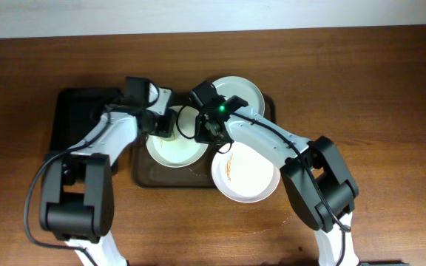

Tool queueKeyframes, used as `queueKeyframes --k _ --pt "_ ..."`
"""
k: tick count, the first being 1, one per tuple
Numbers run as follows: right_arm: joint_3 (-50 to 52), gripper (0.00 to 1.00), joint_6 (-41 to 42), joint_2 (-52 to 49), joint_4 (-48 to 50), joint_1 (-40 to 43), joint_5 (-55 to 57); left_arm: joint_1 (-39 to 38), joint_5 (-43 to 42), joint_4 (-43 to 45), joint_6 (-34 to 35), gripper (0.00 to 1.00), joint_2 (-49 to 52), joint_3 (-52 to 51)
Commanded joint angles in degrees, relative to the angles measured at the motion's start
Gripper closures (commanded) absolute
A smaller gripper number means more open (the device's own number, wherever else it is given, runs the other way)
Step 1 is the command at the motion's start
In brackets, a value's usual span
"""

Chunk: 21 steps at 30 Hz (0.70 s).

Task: Clean dirty plates on tray and stack at the side
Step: 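Pick up the green sponge from the black tray with the left gripper, then scrub the held plate with the sponge in the left gripper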

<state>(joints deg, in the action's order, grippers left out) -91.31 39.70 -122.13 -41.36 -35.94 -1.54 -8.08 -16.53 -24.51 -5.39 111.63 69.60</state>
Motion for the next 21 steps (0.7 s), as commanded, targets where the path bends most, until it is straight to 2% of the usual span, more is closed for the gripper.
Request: queueKeyframes --k 1,2,3,4,6,8,9,11,13,15,16,20,21 --pt "-0.9 0.96 -0.7 -0.5 0.0 -0.1 -0.2 -0.1 0.0 -3.4 1.8 0.99 4.4 -0.6" --pt "-0.9 0.96 -0.7 -0.5 0.0 -0.1 -0.3 0.7 0.0 -6.8 4.8 0.99 4.5 -0.5" --pt "-0.9 0.96 -0.7 -0.5 0.1 -0.1 -0.4 2.1 -0.3 -14.2 7.8 0.99 4.4 1.7" --pt "-0.9 0.96 -0.7 -0.5 0.2 -0.1 -0.5 3.3 -0.3 -23.5 7.8 0.99 4.4 5.6" --pt "-0.9 0.96 -0.7 -0.5 0.2 -0.1 -0.6 3.3 -0.2 -29.5 7.7 0.99 4.4 7.8" --pt "-0.9 0.96 -0.7 -0.5 0.2 -0.1 -0.6 3.3 4.7 -24.8 7.7 0.99 5.3 7.2" --pt "-0.9 0.96 -0.7 -0.5 0.2 -0.1 -0.6 3.1 6.7 -19.2 7.6 0.99 5.9 6.3" --pt "-0.9 0.96 -0.7 -0.5 0.4 -0.1 -0.6 2.1 7.0 -7.6 7.5 0.99 7.7 4.3" --pt "-0.9 0.96 -0.7 -1.2 0.9 -0.1 -2.1 0.6 6.9 -2.2 7.5 0.99 10.4 4.2" --pt "-0.9 0.96 -0.7 -2.0 1.5 -0.1 -4.1 -1.1 6.8 -3.8 7.5 0.99 10.8 4.2" --pt "-0.9 0.96 -0.7 -2.0 1.5 -0.1 -4.1 -2.2 3.2 -9.6 7.1 0.99 10.8 4.5" --pt "-0.9 0.96 -0.7 -2.0 2.2 -0.4 -4.2 -1.8 -11.0 -29.2 -5.1 0.99 10.8 5.1" --pt "-0.9 0.96 -0.8 -2.0 2.5 -0.8 -4.2 -1.6 -8.8 -28.9 -4.7 0.99 10.8 5.1"
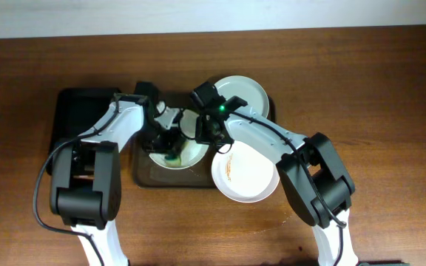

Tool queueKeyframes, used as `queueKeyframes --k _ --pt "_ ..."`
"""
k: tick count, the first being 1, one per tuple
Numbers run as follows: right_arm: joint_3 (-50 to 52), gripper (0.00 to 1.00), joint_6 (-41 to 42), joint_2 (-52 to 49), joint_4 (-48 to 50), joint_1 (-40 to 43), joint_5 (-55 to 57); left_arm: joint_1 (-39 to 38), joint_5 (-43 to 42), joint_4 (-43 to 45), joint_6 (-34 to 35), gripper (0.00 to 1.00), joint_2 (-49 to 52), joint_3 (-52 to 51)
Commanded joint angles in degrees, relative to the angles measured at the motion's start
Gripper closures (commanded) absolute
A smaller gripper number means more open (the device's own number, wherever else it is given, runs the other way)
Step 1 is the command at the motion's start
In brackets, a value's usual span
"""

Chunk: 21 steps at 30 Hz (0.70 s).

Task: Clean dirty plates on tray and stack at the side
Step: 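Scrub the held plate with the sponge in the left gripper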

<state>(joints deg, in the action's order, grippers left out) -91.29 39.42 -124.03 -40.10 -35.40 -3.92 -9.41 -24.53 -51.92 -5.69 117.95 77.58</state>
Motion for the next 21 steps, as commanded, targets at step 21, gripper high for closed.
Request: queueKeyframes --k 21 --pt "-0.9 0.96 -0.7 -0.1 1.3 -1.4 -1.6 0.6 18.3 20.8 13.5 0.99 4.6 -2.8"
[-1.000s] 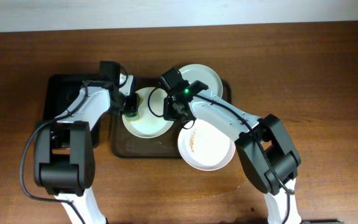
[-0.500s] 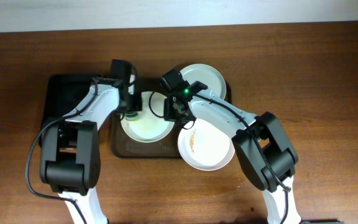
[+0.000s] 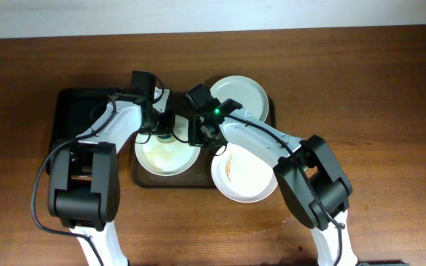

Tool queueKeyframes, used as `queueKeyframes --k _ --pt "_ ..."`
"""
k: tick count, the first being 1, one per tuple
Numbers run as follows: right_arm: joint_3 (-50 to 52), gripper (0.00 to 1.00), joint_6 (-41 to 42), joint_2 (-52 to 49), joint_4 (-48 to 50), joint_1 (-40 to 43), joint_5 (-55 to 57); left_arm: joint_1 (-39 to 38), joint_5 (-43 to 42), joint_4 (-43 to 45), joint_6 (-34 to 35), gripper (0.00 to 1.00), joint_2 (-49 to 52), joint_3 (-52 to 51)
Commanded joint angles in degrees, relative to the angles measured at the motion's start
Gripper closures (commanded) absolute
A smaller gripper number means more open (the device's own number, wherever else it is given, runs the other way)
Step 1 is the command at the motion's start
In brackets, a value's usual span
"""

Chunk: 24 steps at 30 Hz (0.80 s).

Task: Clean dirty plates on tray and stack at the side
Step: 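Scrub the held plate with the sponge in the left gripper, then lift the cleaned plate with the right gripper and place it right of tray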

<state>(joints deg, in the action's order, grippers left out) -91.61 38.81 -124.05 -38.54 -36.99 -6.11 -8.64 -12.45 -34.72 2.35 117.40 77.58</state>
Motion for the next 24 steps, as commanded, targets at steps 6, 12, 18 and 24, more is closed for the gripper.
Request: queueKeyframes --k 6,12,18,24 --pt "-0.6 0.96 0.0 -0.1 -0.3 0.3 0.7 0.6 12.0 -21.9 5.9 0.99 5.0 13.6" --pt "-0.6 0.96 0.0 -0.1 -0.3 0.3 0.3 8.2 12.0 -45.4 0.6 0.99 5.0 40.6" --pt "-0.6 0.85 1.2 -2.6 1.5 0.2 -0.3 13.5 11.8 -41.4 0.6 0.99 5.1 41.5" --pt "-0.6 0.95 2.2 -2.9 1.3 -1.3 -2.5 13.5 11.8 -40.1 0.6 0.99 5.2 41.4"
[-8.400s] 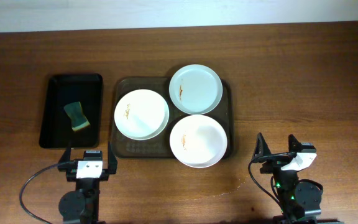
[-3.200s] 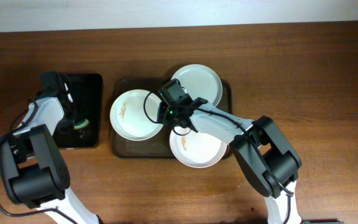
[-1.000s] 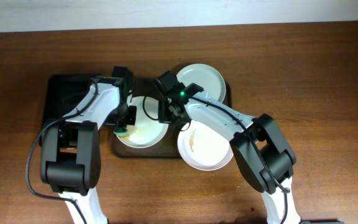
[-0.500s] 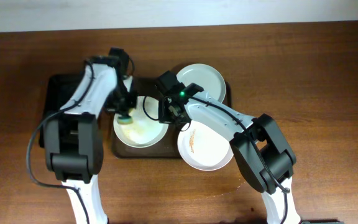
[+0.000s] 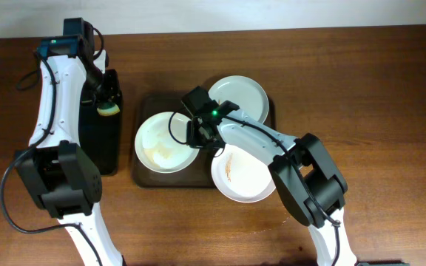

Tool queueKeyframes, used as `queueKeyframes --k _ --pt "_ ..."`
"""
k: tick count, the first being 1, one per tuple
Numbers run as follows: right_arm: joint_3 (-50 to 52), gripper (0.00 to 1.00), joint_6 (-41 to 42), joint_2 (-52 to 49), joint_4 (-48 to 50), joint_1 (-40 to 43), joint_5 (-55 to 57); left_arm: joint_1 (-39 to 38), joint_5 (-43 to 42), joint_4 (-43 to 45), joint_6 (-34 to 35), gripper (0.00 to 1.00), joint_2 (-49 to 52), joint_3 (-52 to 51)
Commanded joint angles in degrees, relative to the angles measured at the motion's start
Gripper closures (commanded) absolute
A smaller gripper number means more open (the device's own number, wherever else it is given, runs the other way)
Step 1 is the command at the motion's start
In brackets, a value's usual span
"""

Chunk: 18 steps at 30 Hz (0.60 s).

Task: Clean dirty plates on tray and stack at the side
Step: 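Lift the cleaned plate with the right gripper and place it right of tray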

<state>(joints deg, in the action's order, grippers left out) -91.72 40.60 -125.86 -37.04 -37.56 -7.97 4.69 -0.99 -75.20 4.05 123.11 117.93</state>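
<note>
A dark brown tray (image 5: 145,177) holds three white plates. The left plate (image 5: 160,144) has faint yellowish smears. My right gripper (image 5: 194,137) sits at that plate's right rim and looks shut on it. A clean-looking plate (image 5: 244,92) lies at the back right. A plate with orange stains (image 5: 246,174) overhangs the tray's front right corner. My left gripper (image 5: 108,100) is far to the left, shut on a green and yellow sponge (image 5: 110,109), above a black bin (image 5: 102,144).
The black bin stands just left of the brown tray, partly covered by my left arm. My right arm reaches across the stained plate. Bare wooden table (image 5: 361,111) lies to the right and in front.
My left gripper has moved with the sponge from the back rim of the left plate to above the black bin. My right gripper stays at the plate's right rim.
My left gripper was at the left plate's back-left rim while the right held the plate's right rim. Then the sponge was on the plate's middle, then at its back edge. Now the sponge is off the plate, over the black bin.
</note>
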Motion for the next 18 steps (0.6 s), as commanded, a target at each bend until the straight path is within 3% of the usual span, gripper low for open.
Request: queueKeyframes --k 1,5,9,11,14,18 --pt "-1.2 0.96 -0.5 -0.8 -0.7 -0.3 -0.9 0.2 0.4 0.4 -1.1 0.99 -0.5 1.0" --pt "-8.0 0.96 -7.2 5.2 -10.2 0.5 8.1 0.5 0.4 0.5 -1.1 0.99 -0.5 1.0" --pt "-17.9 0.96 -8.6 11.0 -25.6 -1.9 40.5 0.7 -1.0 0.8 -1.1 0.99 -0.5 1.0" --pt "-18.4 0.96 -12.2 11.0 -25.9 -4.4 50.4 1.1 -0.9 1.1 -1.1 0.99 -0.5 1.0" --pt "-18.4 0.96 -12.8 11.0 -25.6 -12.7 77.9 1.1 -1.2 1.2 -1.1 0.99 -0.5 1.0" --pt "-18.4 0.96 -12.7 11.0 -25.6 -19.0 91.1 1.3 -1.1 1.2 -1.1 0.99 -0.5 1.0"
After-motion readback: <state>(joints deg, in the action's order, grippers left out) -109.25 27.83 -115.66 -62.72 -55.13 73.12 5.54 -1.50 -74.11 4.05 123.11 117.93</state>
